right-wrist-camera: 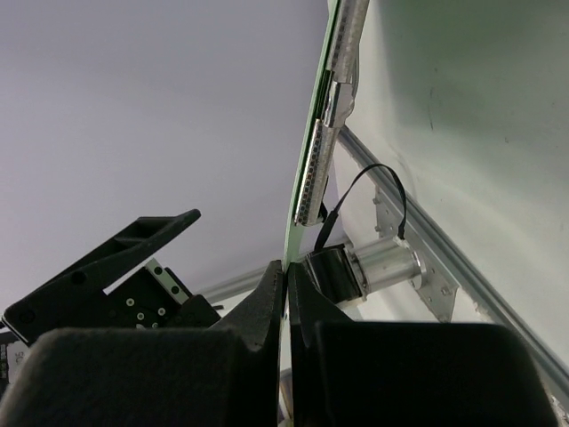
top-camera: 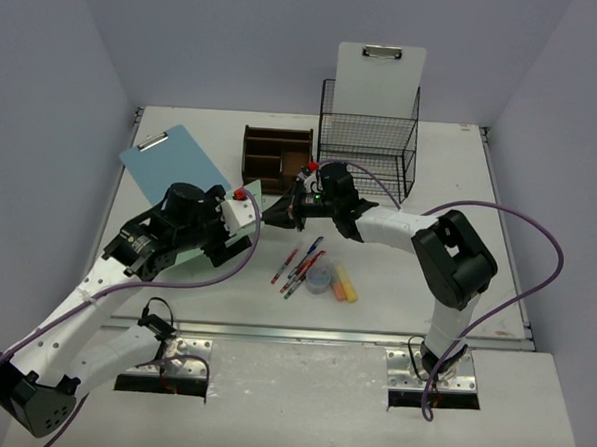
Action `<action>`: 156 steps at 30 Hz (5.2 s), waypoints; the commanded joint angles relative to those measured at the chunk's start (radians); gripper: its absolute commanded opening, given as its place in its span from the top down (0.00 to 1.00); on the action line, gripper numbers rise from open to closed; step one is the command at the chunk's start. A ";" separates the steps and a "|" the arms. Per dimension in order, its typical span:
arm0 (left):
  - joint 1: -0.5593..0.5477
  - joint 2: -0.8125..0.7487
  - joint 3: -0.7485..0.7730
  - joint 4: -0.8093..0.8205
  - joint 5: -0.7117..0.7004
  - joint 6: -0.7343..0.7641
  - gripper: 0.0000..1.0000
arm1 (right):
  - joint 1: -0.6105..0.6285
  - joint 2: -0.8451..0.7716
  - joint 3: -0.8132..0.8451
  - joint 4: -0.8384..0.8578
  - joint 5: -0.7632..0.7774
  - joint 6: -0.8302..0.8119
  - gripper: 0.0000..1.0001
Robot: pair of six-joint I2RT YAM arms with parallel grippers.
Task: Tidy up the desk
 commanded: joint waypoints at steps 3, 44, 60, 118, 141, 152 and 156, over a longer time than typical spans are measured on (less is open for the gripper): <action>-0.090 -0.006 -0.023 0.095 -0.207 0.023 0.23 | -0.002 -0.009 0.038 0.074 0.012 0.073 1.00; -0.157 0.124 -0.184 0.327 -0.376 0.057 0.79 | 0.029 -0.084 -0.023 0.107 -0.056 0.123 1.00; 0.069 -0.064 0.057 0.114 -0.089 -0.169 1.00 | -0.045 -0.153 0.205 -0.036 -0.243 -0.236 0.28; 0.097 -0.221 0.164 0.246 0.363 -0.513 0.89 | 0.041 -0.277 0.939 -1.380 -0.234 -2.182 1.00; 0.100 -0.276 0.303 0.345 -0.012 -0.500 0.00 | 0.045 -0.482 1.053 -1.700 0.544 -2.643 1.00; 0.103 -0.295 0.186 0.361 0.026 -0.511 0.00 | 0.043 -0.499 1.009 -1.582 0.811 -2.871 1.00; 0.103 -0.298 0.172 0.364 0.033 -0.511 0.00 | 0.031 -0.454 1.012 -1.590 0.863 -2.886 1.00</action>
